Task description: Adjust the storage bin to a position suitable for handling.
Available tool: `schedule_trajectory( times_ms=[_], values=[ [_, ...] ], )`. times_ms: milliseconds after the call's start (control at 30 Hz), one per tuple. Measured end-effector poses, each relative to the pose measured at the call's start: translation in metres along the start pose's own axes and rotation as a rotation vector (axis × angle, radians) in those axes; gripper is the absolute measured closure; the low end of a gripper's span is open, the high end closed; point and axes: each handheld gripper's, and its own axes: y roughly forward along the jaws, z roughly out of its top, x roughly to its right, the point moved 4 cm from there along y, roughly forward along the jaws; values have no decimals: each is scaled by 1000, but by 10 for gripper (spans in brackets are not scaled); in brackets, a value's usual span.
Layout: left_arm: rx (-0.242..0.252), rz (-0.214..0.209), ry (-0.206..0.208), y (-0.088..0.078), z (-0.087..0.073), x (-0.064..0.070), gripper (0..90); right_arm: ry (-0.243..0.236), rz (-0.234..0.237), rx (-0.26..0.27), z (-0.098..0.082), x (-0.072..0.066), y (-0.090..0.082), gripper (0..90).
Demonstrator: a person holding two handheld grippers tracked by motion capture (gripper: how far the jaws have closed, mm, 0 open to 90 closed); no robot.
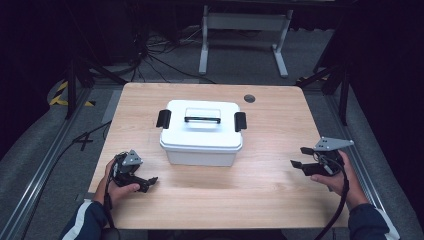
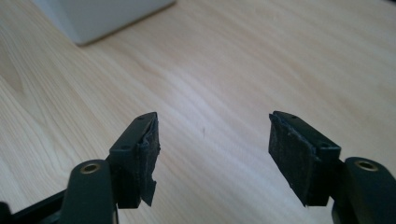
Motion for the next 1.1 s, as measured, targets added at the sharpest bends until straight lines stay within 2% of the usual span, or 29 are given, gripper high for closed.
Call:
schedule_trajectory(
  times_ms=[33,67,167,233,533,800,833,900,1033,1100],
  values=[
    [0,0,-1,0,0,0,2,-12,3,9,7,0,-3,343],
    [0,0,-1,0,0,0,2,-12,3,9,7,0,-3,343],
    [1,0,-1,0,0,0,2,-53,13,15,33,-3,-9,342],
    [1,0,-1,0,0,0,2,-72,14,11,44,-4,-11,341],
    [0,0,0,0,0,0,2,-161,26,5,98,-16,-5,347],
    [0,0,0,0,0,0,2,-268,55,5,149,-35,0,368],
    [0,0,0,0,0,0,2,-268,55,5,149,-35,0,368],
    [1,0,0,0,0,0,2,-290,59,-11,162,-40,4,373],
    [0,0,0,0,0,0,2,-328,74,-3,178,-49,10,384],
    [0,0,0,0,0,0,2,-328,80,-2,183,-51,12,385]
  ],
)
